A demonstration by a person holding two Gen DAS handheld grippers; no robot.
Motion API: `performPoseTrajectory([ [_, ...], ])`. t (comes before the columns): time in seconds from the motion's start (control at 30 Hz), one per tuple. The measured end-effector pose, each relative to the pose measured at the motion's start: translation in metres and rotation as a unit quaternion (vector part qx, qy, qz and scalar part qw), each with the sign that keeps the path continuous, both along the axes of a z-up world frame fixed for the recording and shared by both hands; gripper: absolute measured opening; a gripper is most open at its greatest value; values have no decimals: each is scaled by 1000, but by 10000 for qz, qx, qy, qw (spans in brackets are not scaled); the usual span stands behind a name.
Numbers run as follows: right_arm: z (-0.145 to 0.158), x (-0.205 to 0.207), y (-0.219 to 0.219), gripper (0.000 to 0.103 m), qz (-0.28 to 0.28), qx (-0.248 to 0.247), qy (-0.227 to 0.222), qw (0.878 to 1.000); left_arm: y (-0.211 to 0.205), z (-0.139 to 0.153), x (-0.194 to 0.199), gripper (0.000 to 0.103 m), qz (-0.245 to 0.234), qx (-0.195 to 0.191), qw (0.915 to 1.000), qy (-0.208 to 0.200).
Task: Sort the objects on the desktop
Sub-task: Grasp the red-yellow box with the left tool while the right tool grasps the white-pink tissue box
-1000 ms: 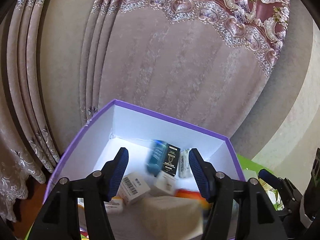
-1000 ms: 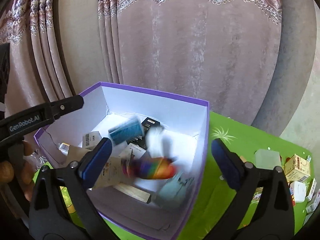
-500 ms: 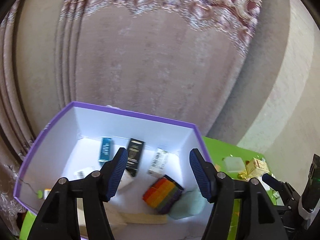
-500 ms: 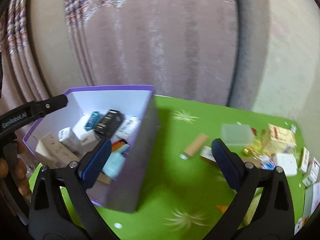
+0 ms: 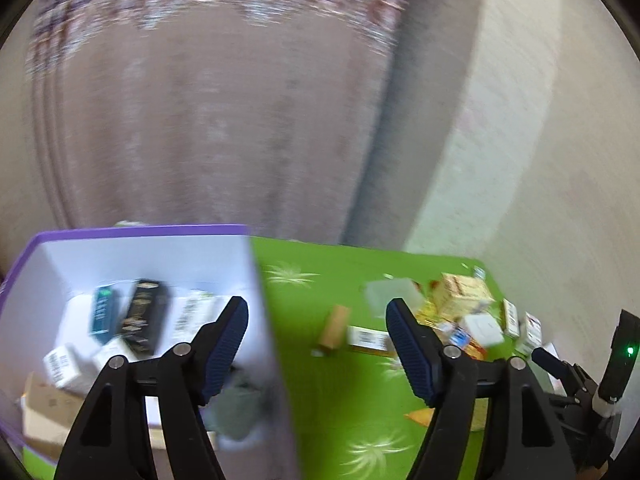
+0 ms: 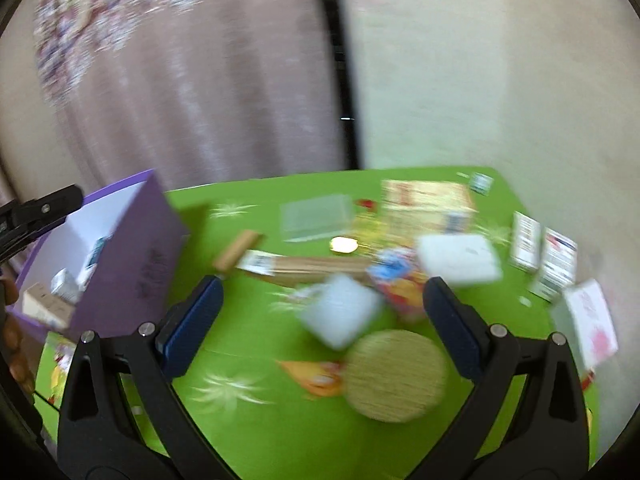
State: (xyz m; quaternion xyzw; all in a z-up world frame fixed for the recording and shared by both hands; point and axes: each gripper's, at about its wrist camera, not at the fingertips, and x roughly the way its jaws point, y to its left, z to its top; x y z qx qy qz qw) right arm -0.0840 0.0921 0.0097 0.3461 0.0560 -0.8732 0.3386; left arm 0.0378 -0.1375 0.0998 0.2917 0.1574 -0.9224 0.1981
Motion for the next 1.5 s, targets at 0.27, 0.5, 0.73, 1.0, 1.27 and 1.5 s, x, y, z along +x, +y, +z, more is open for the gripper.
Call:
performPoseTrajectory([
  [0.27, -14, -32, 80, 100, -1772, 86, -341, 9835, 58, -22, -65, 82, -1378, -22, 9901, -284],
  [0.5, -34, -52, 131, 100, -3209, -219, -1067, 9408, 112, -60, -114, 82, -2695, -456, 9580, -873],
  [0.73, -39, -68, 153, 100, -4250, -493, -1312, 8943, 147, -92, -153, 83, -3518, -811, 9237, -1282],
  [1.0, -49, -95, 153, 100, -5063, -268, -1364, 8511, 144, -107, -177, 83, -3677, -837, 9156, -1393],
  [1.27, -58, -116, 143, 100, -5372, 70, -1294, 8334, 143, -124, -190, 83, -3883, -738, 9055, -1541],
  [1.5, -73, -128, 148, 101, -5561, 345, -1420, 8182, 148, -129, -193, 71, -3940, -790, 9028, -1532],
])
